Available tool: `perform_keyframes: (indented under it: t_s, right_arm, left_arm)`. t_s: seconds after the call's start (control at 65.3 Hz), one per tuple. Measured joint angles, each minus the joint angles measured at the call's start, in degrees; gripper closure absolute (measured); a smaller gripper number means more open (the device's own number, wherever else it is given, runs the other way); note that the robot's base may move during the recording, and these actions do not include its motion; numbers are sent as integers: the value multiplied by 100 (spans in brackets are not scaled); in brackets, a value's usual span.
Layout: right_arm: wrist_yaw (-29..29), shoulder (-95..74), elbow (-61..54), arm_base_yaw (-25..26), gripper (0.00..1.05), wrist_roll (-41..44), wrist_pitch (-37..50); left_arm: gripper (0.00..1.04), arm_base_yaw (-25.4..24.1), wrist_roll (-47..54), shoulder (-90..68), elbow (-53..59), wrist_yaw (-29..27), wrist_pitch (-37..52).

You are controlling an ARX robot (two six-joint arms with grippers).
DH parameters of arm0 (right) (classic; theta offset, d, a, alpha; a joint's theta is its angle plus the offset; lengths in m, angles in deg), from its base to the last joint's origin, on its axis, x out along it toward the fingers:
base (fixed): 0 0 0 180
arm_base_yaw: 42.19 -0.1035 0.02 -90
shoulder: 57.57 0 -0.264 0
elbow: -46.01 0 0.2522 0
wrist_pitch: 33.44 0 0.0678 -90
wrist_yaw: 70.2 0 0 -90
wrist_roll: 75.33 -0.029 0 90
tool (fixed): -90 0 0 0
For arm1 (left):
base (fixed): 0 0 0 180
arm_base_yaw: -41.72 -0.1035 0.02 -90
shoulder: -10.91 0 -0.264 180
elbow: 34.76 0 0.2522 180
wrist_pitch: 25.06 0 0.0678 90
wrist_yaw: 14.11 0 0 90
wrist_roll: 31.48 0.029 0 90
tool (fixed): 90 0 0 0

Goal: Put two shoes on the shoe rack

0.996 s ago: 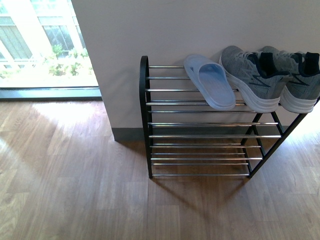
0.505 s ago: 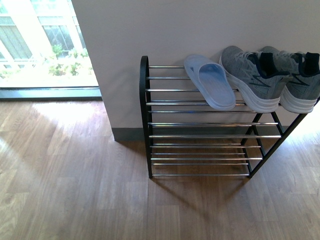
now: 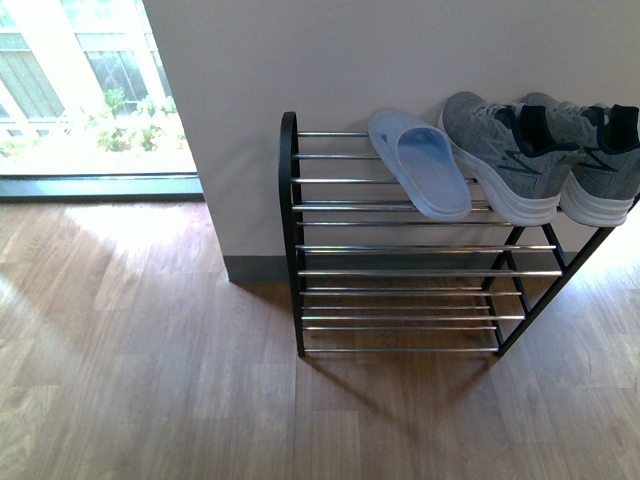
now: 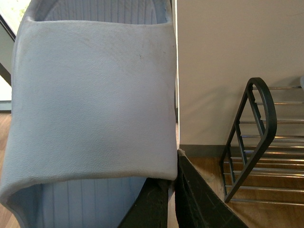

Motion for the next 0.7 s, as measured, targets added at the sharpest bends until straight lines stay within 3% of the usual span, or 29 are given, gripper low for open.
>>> perform_keyframes:
  t_s: [0.705]
  right_arm:
    - [0, 1897, -2, 0, 103, 0, -1825]
  left_arm:
    - [103, 0, 0, 0, 0, 0, 0]
